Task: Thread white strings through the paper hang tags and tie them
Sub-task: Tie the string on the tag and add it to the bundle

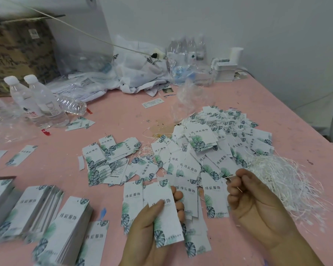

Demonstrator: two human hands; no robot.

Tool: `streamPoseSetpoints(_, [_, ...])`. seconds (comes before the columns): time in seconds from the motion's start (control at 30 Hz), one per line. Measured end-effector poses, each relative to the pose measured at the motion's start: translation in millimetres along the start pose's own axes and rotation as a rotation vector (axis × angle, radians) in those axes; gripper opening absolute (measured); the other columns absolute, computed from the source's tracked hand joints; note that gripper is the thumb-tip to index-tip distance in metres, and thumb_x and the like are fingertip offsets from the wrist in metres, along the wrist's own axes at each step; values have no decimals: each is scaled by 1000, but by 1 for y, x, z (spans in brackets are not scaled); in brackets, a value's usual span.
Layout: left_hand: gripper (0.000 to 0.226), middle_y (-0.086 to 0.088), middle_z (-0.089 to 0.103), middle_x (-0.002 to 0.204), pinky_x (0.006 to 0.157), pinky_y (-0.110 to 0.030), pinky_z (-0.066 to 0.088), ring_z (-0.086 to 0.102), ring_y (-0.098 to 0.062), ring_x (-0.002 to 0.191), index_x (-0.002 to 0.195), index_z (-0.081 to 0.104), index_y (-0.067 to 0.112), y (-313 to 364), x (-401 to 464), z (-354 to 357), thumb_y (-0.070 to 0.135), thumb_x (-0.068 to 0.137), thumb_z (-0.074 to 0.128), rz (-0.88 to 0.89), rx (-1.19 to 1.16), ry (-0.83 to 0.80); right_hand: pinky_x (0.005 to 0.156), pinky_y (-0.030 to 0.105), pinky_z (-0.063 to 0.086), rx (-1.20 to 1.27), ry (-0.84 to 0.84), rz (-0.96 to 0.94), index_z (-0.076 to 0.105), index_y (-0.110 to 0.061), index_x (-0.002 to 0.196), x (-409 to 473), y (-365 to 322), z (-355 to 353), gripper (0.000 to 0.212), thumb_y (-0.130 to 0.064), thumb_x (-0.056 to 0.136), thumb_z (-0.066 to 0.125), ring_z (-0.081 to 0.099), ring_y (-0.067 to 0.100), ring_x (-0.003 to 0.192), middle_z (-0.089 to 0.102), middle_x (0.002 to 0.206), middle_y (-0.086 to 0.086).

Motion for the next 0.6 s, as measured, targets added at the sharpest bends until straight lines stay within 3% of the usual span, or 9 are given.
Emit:
streamPoseSetpoints(0.07, [65, -29, 69, 104, 60, -38, 60, 70, -35, 75, 108, 69, -10, 0, 0, -3, 5, 49, 91, 31, 64, 29, 64, 24, 57, -10, -13, -91, 75, -17, 76, 2, -10, 1, 7, -11, 73, 74, 62, 14, 74, 67, 84, 3])
streamPoseSetpoints(0.13, [47, -26, 71, 106, 63, -38, 60, 72, -35, 83, 110, 71, -5, 0, -1, -7, 6, 65, 78, 79, 127, 54, 78, 27, 58, -2, 21, -178, 73, -18, 78, 2, -22, -5, 23, -9, 82, 53, 64, 16, 86, 68, 93, 3])
streamPoseSetpoints(0.2, [36, -22, 72, 110, 67, -39, 60, 73, -34, 90, 109, 74, 5, 2, -3, -9, 7, 74, 67, 133, 194, 80, 77, 27, 58, -12, 29, -233, 73, -18, 78, 0, -32, -6, 27, -9, 84, 48, 66, 14, 79, 68, 87, 2])
streamPoseSetpoints(0.27, [35, -21, 72, 111, 69, -39, 60, 74, -33, 90, 109, 75, 9, 4, -5, -6, 9, 74, 72, 168, 243, 83, 64, 23, 57, -53, 37, -254, 74, -16, 77, -3, -36, -5, 28, -8, 83, 48, 61, 10, 61, 65, 74, 1])
streamPoseSetpoints(0.33, [36, -23, 73, 107, 67, -40, 60, 74, -35, 86, 105, 77, 10, 3, -6, -7, 9, 69, 76, 174, 288, 113, 58, 21, 54, -90, 48, -226, 76, -14, 78, -4, -29, -7, 27, -5, 81, 51, 58, 9, 56, 65, 70, 3])
streamPoseSetpoints(0.43, [33, -24, 74, 102, 66, -44, 60, 74, -39, 85, 96, 79, 15, 2, -8, -13, 3, 66, 72, 192, 326, 159, 60, 22, 55, -201, -14, -146, 76, -8, 91, -6, -10, 4, 18, -9, 74, 73, 62, 14, 62, 67, 73, 10])
streamPoseSetpoints(0.5, [35, -22, 74, 102, 65, -44, 61, 73, -39, 86, 94, 78, 18, 5, -11, -14, 3, 64, 74, 230, 402, 179, 61, 24, 55, -351, -46, -128, 74, -9, 96, -11, 2, 13, 43, -26, 60, 90, 63, 19, 64, 66, 75, 14])
streamPoseSetpoints(0.6, [37, -19, 76, 96, 63, -37, 60, 74, -35, 84, 96, 77, 24, 9, -15, -6, 6, 63, 76, 317, 537, 165, 61, 23, 54, -620, 11, -197, 76, -13, 84, -18, 9, 22, 33, -27, 57, 88, 64, 20, 61, 69, 70, 15])
Point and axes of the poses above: each hand's wrist, its own x-axis towards the middle knuckle, its own z-axis out of the palm, y = z × x, the point moved 10 cm from there along x, towards the middle knuckle
